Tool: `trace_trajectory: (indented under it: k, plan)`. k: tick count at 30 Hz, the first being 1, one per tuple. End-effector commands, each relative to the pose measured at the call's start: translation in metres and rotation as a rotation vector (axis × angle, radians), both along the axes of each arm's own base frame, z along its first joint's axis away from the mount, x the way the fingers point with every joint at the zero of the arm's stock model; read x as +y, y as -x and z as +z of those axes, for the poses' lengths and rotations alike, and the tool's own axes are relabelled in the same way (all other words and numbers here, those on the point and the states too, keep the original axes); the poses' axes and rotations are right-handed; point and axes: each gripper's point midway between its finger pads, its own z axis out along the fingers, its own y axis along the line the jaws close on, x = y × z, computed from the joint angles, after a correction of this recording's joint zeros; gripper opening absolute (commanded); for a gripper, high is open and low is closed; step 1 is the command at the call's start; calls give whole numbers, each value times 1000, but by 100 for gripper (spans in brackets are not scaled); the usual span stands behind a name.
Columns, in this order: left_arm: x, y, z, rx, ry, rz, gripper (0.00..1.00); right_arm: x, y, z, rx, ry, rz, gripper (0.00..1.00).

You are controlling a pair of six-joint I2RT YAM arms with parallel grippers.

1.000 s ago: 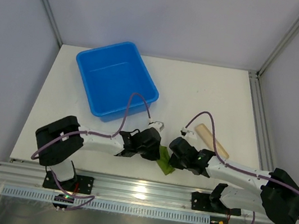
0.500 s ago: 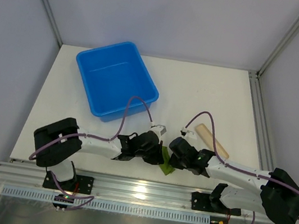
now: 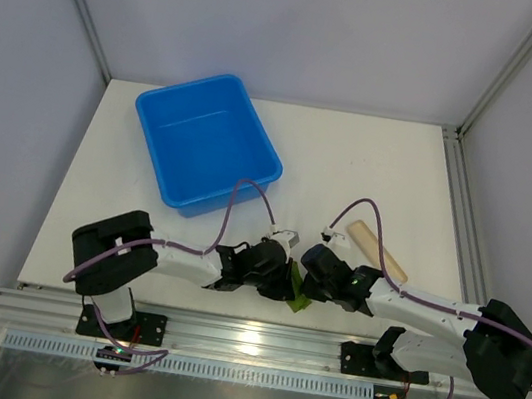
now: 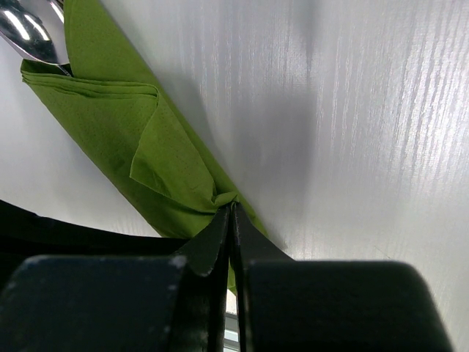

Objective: Place the utensils on the paper napkin and roll it up
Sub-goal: Roll the napkin at the center of the board.

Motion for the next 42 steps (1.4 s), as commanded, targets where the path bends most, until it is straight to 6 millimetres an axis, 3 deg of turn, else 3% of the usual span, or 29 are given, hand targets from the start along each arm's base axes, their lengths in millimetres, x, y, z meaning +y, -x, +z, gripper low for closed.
trace_trajectory:
  k: [1,6,7,9,10,11,19,22,33,42]
  plan:
    - [-9,-7,13,-38,28,8,0,-10,8,-10,20,36,-5,4]
    - [2,-23,35,-131,-13,56,0,-10,9,-8,20,26,-5,4]
    - [11,-27,32,-142,-65,74,0,-10,9,-8,20,24,-5,4]
    - [9,-34,42,-168,-82,78,0,-10,9,-8,20,21,-6,4]
    - [16,-34,36,-154,-135,78,0,-9,9,-7,19,18,-5,4]
    - [10,-37,44,-155,-126,79,0,-9,9,-7,18,17,-6,4]
    - [-5,-40,30,-125,-148,57,0,-10,7,-3,4,20,-15,4]
    - [-2,-38,22,-114,-165,58,0,-10,5,0,-6,15,-18,4]
    - [13,-33,23,-113,-143,81,0,-13,7,-4,-3,31,-21,4]
    - [-7,-32,24,-94,-96,51,0,-12,7,-5,5,31,-20,4]
